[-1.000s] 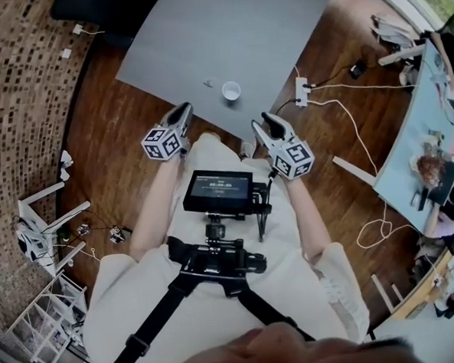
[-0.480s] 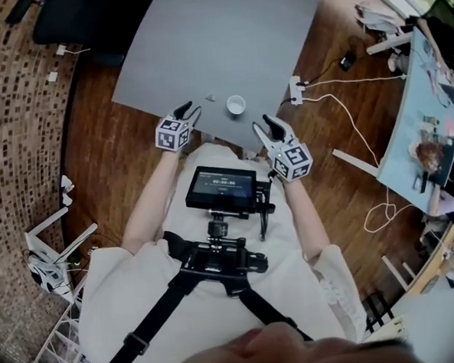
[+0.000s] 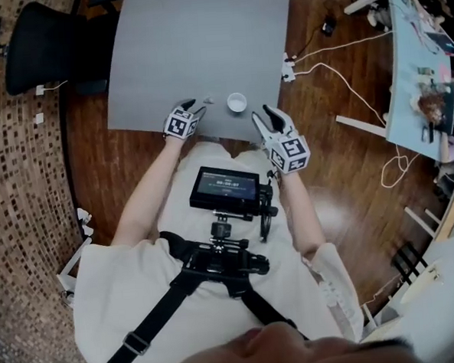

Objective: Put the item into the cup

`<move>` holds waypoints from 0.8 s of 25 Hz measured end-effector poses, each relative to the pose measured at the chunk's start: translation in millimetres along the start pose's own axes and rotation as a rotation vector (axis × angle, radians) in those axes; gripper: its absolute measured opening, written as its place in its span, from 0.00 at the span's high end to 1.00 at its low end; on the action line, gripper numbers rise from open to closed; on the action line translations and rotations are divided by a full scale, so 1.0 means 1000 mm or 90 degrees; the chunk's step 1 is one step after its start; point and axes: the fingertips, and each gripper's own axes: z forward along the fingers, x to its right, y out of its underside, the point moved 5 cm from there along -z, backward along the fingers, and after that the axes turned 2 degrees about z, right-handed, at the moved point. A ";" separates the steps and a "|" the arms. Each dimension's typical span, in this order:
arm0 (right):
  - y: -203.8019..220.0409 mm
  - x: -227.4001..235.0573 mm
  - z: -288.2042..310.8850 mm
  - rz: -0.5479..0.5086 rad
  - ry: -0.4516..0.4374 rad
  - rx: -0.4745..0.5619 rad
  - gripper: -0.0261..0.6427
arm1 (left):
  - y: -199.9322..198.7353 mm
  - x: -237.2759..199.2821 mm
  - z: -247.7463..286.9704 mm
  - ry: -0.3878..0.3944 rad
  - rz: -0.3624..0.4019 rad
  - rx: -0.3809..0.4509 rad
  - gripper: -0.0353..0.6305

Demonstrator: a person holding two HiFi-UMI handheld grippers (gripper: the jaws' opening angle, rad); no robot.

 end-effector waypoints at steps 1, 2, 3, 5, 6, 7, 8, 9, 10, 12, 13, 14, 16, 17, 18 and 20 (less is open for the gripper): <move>0.001 0.000 0.001 0.004 0.012 0.003 0.70 | 0.003 -0.005 0.010 0.007 0.016 -0.018 0.65; 0.001 -0.001 0.002 0.009 0.023 0.007 0.70 | 0.005 -0.010 0.020 0.014 0.031 -0.032 0.65; 0.001 -0.001 0.003 0.013 0.034 0.013 0.70 | 0.004 -0.015 0.030 0.019 0.045 -0.043 0.65; 0.003 -0.002 0.001 0.030 0.059 0.024 0.70 | 0.003 -0.020 0.046 0.028 0.068 -0.065 0.65; 0.006 -0.003 -0.002 0.041 0.076 0.028 0.70 | 0.004 -0.021 0.053 0.033 0.080 -0.079 0.65; 0.010 -0.005 -0.006 0.053 0.094 0.033 0.70 | 0.007 -0.022 0.059 0.038 0.092 -0.093 0.65; 0.015 -0.007 -0.011 0.065 0.113 0.039 0.70 | 0.009 -0.023 0.065 0.046 0.106 -0.108 0.65; 0.020 -0.009 -0.015 0.077 0.132 0.044 0.70 | 0.011 -0.024 0.071 0.054 0.120 -0.123 0.65; 0.025 -0.011 -0.019 0.088 0.148 0.050 0.70 | 0.012 -0.025 0.075 0.060 0.132 -0.137 0.65; 0.030 -0.011 -0.027 0.104 0.169 0.058 0.70 | 0.013 -0.026 0.082 0.062 0.148 -0.156 0.65; 0.033 -0.010 -0.030 0.111 0.176 0.060 0.70 | 0.012 -0.026 0.086 0.062 0.153 -0.161 0.67; 0.036 -0.008 -0.033 0.118 0.182 0.062 0.70 | 0.012 -0.026 0.089 0.062 0.158 -0.166 0.70; 0.042 -0.006 -0.037 0.128 0.194 0.062 0.70 | 0.013 -0.027 0.093 0.065 0.168 -0.173 0.73; 0.044 -0.005 -0.038 0.132 0.200 0.061 0.70 | 0.013 -0.028 0.095 0.065 0.172 -0.174 0.74; 0.045 -0.004 -0.037 0.135 0.204 0.060 0.70 | 0.013 -0.030 0.097 0.064 0.174 -0.175 0.75; 0.045 -0.005 -0.037 0.136 0.210 0.059 0.70 | 0.016 -0.032 0.098 0.065 0.170 -0.181 0.80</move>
